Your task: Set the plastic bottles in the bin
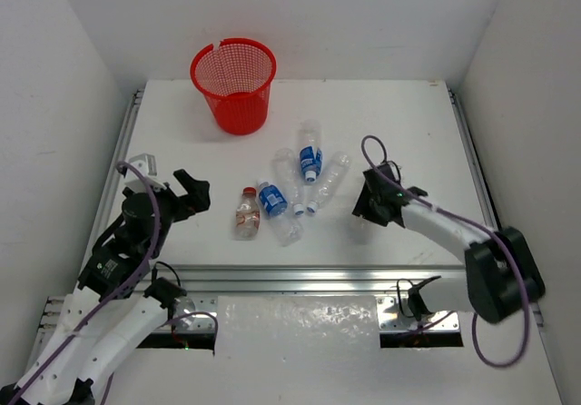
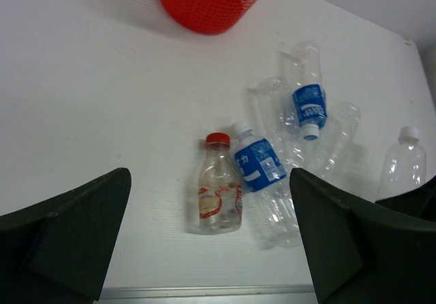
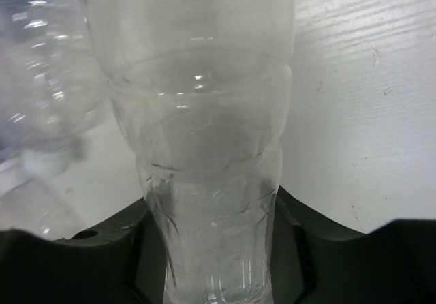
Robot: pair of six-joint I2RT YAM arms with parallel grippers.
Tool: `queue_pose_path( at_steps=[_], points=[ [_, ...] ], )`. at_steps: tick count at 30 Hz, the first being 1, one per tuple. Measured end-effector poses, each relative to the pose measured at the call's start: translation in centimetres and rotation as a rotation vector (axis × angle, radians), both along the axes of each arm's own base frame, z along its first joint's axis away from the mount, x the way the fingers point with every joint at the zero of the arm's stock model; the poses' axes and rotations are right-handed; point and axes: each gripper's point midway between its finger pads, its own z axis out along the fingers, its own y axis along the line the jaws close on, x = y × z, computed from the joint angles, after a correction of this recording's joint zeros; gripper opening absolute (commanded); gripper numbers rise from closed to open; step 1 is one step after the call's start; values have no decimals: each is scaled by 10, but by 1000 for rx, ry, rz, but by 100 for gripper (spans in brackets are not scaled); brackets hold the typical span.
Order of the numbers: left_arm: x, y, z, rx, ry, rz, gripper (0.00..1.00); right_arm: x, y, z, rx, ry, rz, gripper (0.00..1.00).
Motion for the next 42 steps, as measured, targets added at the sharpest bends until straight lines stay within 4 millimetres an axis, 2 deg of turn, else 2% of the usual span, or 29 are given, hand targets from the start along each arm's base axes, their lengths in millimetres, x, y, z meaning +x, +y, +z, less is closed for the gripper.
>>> queue_pose_path(
  at_steps=[1,4,7,9,11,12,15,17,20,23,26,29,30,32,33,35,36,37,40,42],
  points=[
    [-1,-5,0,-8,4,-28,100,0,1,11,19,-63,33,14],
    [-3,-33,8,-66,11,-169,100,-3,15,52,118,-260,161,15],
    [-2,-92,25,-218,-20,-434,100,-13,56,104,328,-457,401,14],
    [-4,-133,31,-332,-30,-622,100,-30,85,142,473,-564,577,13],
    [-9,-170,31,-407,1,-776,100,-50,105,180,594,-664,729,15],
    [-13,-188,34,-432,9,-844,100,-60,111,195,641,-708,793,15],
    [-28,-238,23,-453,85,-1016,100,-86,120,232,751,-787,927,15],
    [-40,-258,26,-461,93,-1100,100,-99,124,251,801,-814,992,15],
    [-52,-275,50,-479,34,-1203,100,-111,127,272,849,-834,1057,15],
    [-53,-283,82,-496,-81,-1255,99,-117,129,276,875,-824,1091,15],
    [-54,-288,105,-505,-170,-1288,90,-121,134,270,897,-780,1120,15],
    [-51,-293,112,-494,-199,-1303,63,-121,138,260,904,-737,1122,15],
    [-47,-296,108,-485,-193,-1298,41,-122,138,260,904,-737,1127,15],
    [-41,-301,104,-480,-174,-1293,9,-121,139,258,902,-731,1126,16],
    [-38,-303,103,-472,-166,-1293,0,-119,139,257,897,-732,1122,28],
    [-36,-308,104,-455,-148,-1310,0,-118,139,256,887,-740,1130,59],
    [-35,-309,105,-445,-139,-1317,0,-118,139,255,880,-746,1132,93],
    [-30,-310,106,-430,-126,-1296,0,-116,138,254,865,-753,1123,99],
    [7,-312,120,-366,-144,-1113,0,-107,133,240,774,-745,1041,99],
    [41,-297,129,-320,-138,-932,0,-90,117,221,663,-710,878,99]
  ],
)
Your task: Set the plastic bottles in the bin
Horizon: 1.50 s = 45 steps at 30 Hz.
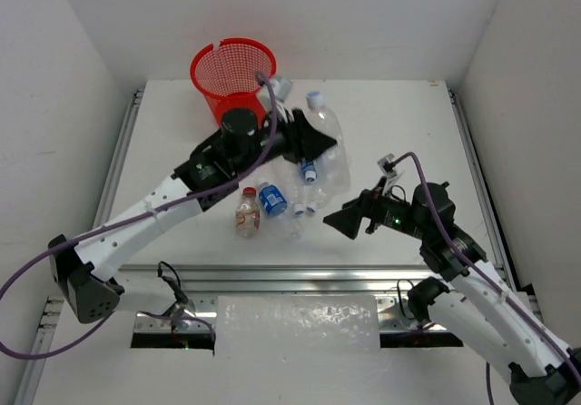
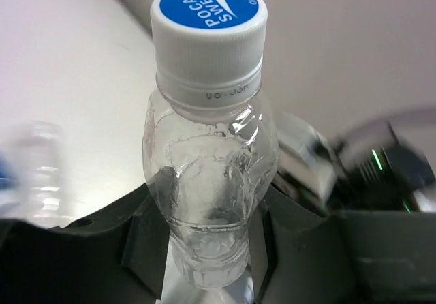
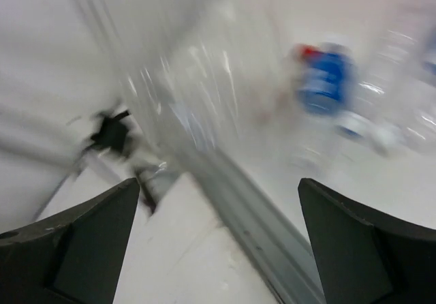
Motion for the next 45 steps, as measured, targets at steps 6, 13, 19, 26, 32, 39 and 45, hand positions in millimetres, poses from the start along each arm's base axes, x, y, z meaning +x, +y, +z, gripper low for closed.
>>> queue_pose_path(
  at_steps=[6,13,19,26,32,39,45],
  points=[
    [133,145,37,40,-2,719,0,17,-64,-84,-179,209,-435,99],
    [243,272,81,60,-116,1199,0,-24,-77,-175,-268,432,-424,99],
    [342,297,68,144,-193,1270,42,-30,-82,-163,-238,408,-432,99],
    [384,293,-25,311,-64,1235,100,-30,-85,-149,-266,408,-441,99],
    [360,290,4,303,-68,1193,100,-27,-85,-166,-331,474,-451,99],
    [169,296,86,121,-82,1095,100,-7,-96,-200,-470,597,-579,99],
    [12,291,117,-170,-232,928,100,58,-82,-177,-508,645,-731,99]
  ],
)
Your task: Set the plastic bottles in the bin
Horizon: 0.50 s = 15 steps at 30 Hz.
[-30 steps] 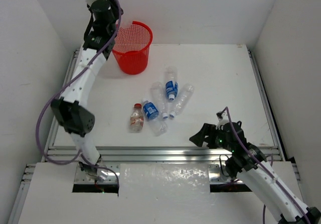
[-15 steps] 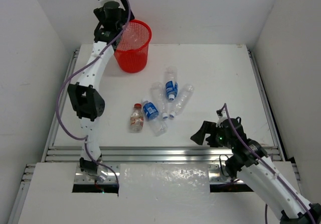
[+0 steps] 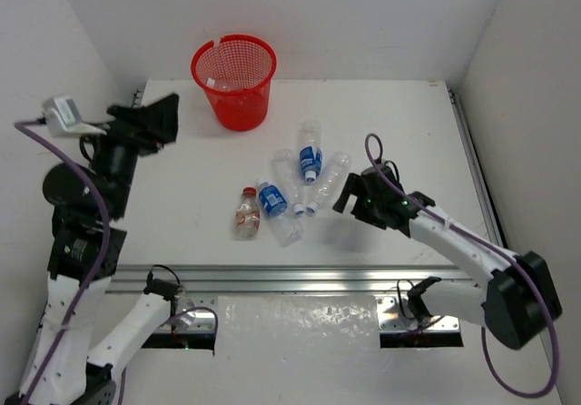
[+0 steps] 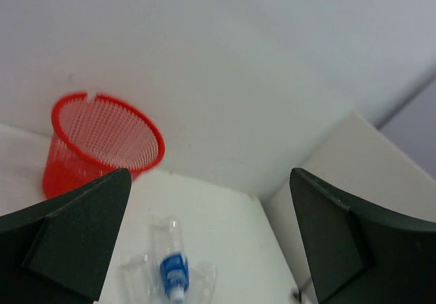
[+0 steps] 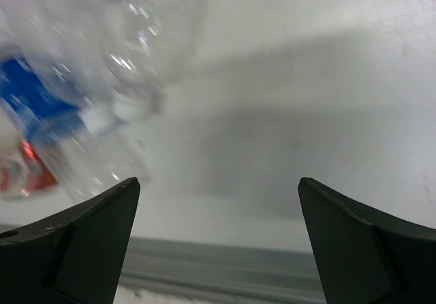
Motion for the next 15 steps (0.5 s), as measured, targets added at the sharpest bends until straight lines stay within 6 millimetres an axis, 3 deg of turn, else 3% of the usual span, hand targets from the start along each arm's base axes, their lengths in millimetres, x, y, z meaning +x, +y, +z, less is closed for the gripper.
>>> queue_pose_path(
  at_steps=[1,3,6,10,12,15],
  points=[
    [-12,-2,-7,-3,-16,-24,100,14,6,6,9,-18,-16,99],
    [-18,-8,-46,16,45,-64,100,37,16,15,24,-47,-46,99],
    [-5,-17,-135,86,264,-102,100,71,29,17,2,-35,-79,99],
    [-10,-17,-226,187,523,-127,100,105,44,14,-28,-23,-92,95],
    [-18,-14,-246,221,576,-130,100,116,49,7,-39,-14,-90,94],
    [-27,-11,-244,247,540,-126,100,123,53,-8,-65,21,-83,92]
  ],
)
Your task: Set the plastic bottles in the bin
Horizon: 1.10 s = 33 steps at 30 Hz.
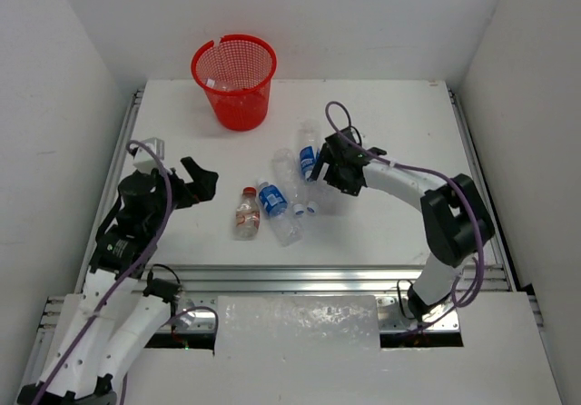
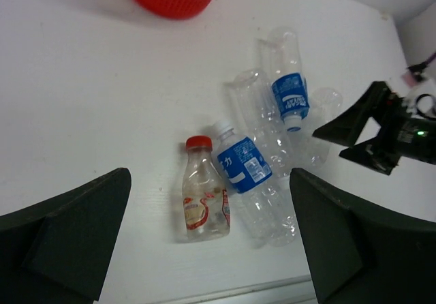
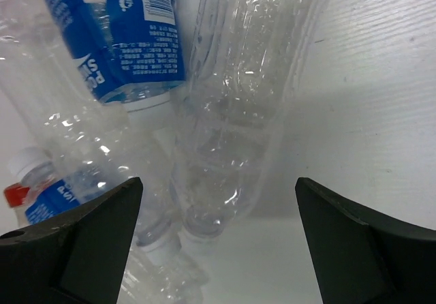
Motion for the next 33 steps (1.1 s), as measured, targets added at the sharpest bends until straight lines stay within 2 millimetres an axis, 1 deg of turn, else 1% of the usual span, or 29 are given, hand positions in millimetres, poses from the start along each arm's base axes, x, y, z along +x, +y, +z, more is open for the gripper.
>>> queue_pose_path(
  at_steps=[3,6,7,8,10,12,14,15,16,18,19,20,22,24,26,28,30,32,33],
  points=[
    [-4,-1,-5,3,-22,-20,100,2,2,-18,-23,41,9,90],
    [-3,-5,-4,5,-32,-41,100,-2,-3,-32,-49,80,8,82],
    [-3,-5,-5,6,-28,-46,100,-4,-4,-35,-54,84,6,77],
    [-3,-7,-6,6,-23,-53,100,-7,-7,-39,-62,90,2,67],
    [-4,-8,-9,7,-19,-60,100,-15,-14,-46,-76,96,-1,60],
    [-5,-8,-8,4,-22,-66,100,-21,-19,-43,-68,64,-3,53],
    [-6,-11,-7,0,-25,-79,100,-33,-29,-41,-79,46,5,47],
    [-6,-13,-6,-4,-29,-91,100,-40,-34,-41,-87,46,13,37],
    [-6,-16,-5,-11,-34,-112,100,-46,-39,-42,-100,46,27,32],
    [-7,-27,0,-37,-54,-166,100,-52,-46,-40,-120,37,57,26],
    [-7,-37,5,-70,-71,-216,100,-54,-47,-37,-126,22,77,25],
    [-7,-44,4,-93,-68,-248,100,-57,-49,-34,-126,4,105,24],
    [-5,-67,6,-180,-66,-347,100,-67,-43,-18,-74,-66,198,22],
    [-2,-91,9,-263,-58,-443,100,-77,-35,10,-4,-168,300,20],
    [1,-115,14,-320,-54,-529,100,-86,-21,43,80,-294,409,20],
    [-1,-151,10,-345,-13,-625,100,-96,-8,75,158,-412,515,19],
    [-10,-192,8,-355,38,-744,100,-110,5,105,233,-509,618,19],
    [-17,-223,10,-353,62,-832,100,-126,16,131,305,-590,720,19],
    [-18,-234,13,-352,57,-862,100,-133,21,142,335,-623,763,19]
  ],
)
